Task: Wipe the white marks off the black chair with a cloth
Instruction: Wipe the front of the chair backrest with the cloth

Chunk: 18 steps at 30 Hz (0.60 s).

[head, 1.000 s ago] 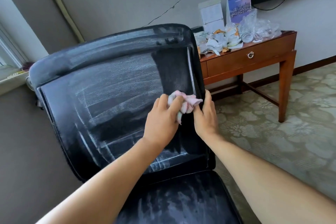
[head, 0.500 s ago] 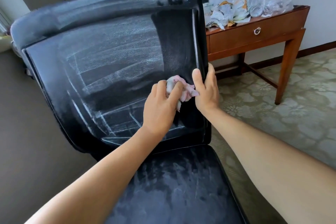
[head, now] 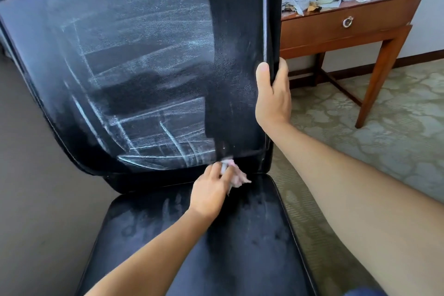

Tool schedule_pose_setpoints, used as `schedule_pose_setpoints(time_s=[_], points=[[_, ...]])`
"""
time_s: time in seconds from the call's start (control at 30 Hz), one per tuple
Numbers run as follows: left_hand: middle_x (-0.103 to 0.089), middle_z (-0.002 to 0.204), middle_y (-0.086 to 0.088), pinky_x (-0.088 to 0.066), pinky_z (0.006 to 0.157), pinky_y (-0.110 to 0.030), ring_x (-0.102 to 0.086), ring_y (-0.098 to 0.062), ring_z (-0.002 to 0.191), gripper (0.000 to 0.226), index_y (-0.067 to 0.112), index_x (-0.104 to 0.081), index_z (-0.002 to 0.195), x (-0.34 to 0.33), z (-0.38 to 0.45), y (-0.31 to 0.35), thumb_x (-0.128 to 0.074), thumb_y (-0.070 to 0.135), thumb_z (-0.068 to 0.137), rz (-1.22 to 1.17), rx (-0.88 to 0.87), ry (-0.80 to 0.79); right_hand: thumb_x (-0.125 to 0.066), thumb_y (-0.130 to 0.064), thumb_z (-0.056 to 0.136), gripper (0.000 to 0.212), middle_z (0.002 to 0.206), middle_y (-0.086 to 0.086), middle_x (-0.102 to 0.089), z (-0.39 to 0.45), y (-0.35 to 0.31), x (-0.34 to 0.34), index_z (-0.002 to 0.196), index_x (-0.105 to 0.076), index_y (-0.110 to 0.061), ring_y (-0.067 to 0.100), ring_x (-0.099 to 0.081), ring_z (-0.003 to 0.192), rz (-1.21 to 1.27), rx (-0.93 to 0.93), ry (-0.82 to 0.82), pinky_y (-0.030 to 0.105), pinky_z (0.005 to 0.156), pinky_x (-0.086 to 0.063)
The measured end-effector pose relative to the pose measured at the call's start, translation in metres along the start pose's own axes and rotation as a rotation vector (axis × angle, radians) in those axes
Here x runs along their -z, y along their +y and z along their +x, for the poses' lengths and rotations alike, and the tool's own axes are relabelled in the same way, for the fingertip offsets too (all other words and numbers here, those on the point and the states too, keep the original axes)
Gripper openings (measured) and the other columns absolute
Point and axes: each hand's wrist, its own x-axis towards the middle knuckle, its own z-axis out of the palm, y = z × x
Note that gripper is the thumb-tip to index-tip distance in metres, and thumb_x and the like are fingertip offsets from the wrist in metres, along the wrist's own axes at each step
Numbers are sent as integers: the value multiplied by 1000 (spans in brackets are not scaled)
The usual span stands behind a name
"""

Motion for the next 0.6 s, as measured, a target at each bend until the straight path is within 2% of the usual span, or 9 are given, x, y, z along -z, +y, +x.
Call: schedule_pose_setpoints(time_s=[0.1,0.17,0.23,0.3,0.4,0.47,0.6], points=[[-57,96,-4,-43,52,-32,-58,-25,83,36,18,-70,119,22,10,12,-51,17,90,23,-123,251,-36,-58,105,57,137,-8,-51,1,1,-1,156,-31,-31,14,-48,122,5,-8,8,30,94,-30],[-61,95,-7,-41,53,-35,-57,-26,82,28,13,-74,117,43,22,16,-53,12,99,79,-154,445,-36,-59,105,60,145,-6,-50,1,2,-3,157,-30,-30,16,-47,129,9,-4,14,30,95,-30],[-65,102,-8,-42,57,-34,-57,-26,88,24,13,-75,118,61,36,15,-56,11,102,96,-135,554,-35,-63,103,64,150,-6,-49,1,3,-3,157,-30,-30,18,-47,133,14,6,26,31,96,-31],[-68,107,-11,-45,59,-34,-59,-27,91,25,12,-75,119,74,46,10,-57,11,101,101,-149,605,-32,-69,98,70,149,-7,-50,1,3,-6,157,-31,-31,18,-48,133,20,10,34,32,96,-33],[-69,103,-11,-46,60,-33,-60,-26,88,19,10,-77,114,86,55,10,-62,10,103,109,-163,685,-26,-76,90,79,145,-8,-53,0,1,-6,155,-34,-31,16,-50,129,27,24,40,33,96,-35],[-68,99,-10,-46,60,-33,-58,-25,84,16,8,-78,110,80,60,12,-63,9,103,103,-148,729,-26,-76,90,79,143,-8,-54,-1,3,-6,154,-35,-31,16,-51,127,29,35,47,34,96,-37],[-66,94,-10,-47,60,-34,-55,-25,78,18,7,-78,112,55,64,2,-67,4,98,162,-195,713,-30,-72,96,70,144,-9,-54,-1,4,-7,153,-36,-32,16,-51,129,3,22,57,33,96,-36]])
